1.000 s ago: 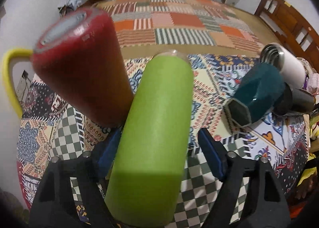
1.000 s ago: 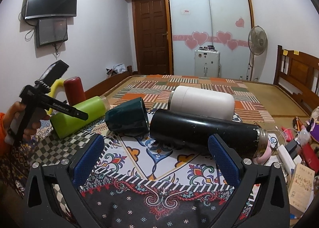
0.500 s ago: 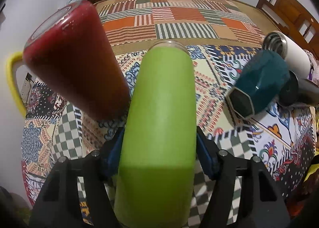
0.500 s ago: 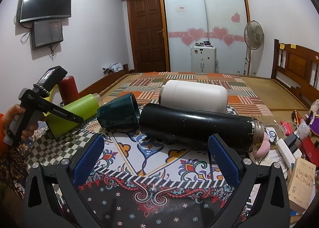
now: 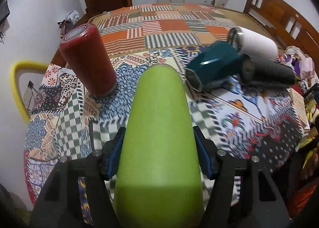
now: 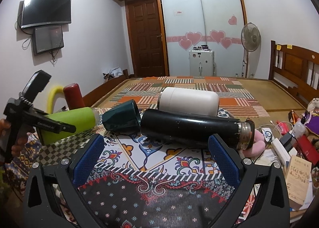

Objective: Flip cup upright
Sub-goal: 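Close the left gripper around the lime-green bottle and lift it, then grasp the green bottle with the right gripper while the left gripper releases it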

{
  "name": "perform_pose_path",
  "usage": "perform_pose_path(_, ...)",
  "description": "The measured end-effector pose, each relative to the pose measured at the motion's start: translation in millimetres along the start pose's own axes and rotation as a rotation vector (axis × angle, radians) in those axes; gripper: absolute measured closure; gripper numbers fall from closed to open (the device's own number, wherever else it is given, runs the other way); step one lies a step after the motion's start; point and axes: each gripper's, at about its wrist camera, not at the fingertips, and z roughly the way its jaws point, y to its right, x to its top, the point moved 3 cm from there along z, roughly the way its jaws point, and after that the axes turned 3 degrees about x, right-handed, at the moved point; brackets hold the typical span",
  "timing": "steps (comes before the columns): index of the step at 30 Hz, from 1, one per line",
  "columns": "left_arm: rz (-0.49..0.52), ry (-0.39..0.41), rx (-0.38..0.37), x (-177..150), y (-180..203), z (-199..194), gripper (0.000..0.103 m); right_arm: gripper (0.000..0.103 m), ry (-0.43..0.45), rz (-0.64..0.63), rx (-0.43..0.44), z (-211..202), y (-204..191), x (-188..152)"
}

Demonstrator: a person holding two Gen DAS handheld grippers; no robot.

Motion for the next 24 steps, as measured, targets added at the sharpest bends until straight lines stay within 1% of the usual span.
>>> perform_pose_path(3,0.012,0.016,-0.012,-11,12,-11,0.039,0.000,0.010,0.001,-0.004,-9,0,1)
perform_pose_path(8,0.068,0.052,-0.017,-29,42,-31,0.039,0.000,0.022,0.003,-0.007,-23,-2,1)
perform_pose_path(11,0.094,0.069,-0.051,-38,60,-39,0.039,0.000,0.028,0.000,-0.011,-31,-3,0)
perform_pose_path(13,0.122,0.085,-0.056,-42,76,-43,0.039,0.000,0.033,0.000,-0.014,-36,-3,0)
perform_pose_path(16,0.150,0.093,-0.076,-45,95,-43,0.039,0.000,0.038,0.000,-0.020,-42,-2,-2)
perform_pose_path(18,0.161,0.086,-0.099,-46,107,-39,0.039,0.000,0.039,0.002,-0.024,-45,0,-2)
perform_pose_path(24,0.186,0.090,-0.129,-49,135,-23,0.039,0.000,0.039,-0.002,-0.049,-53,7,-5)
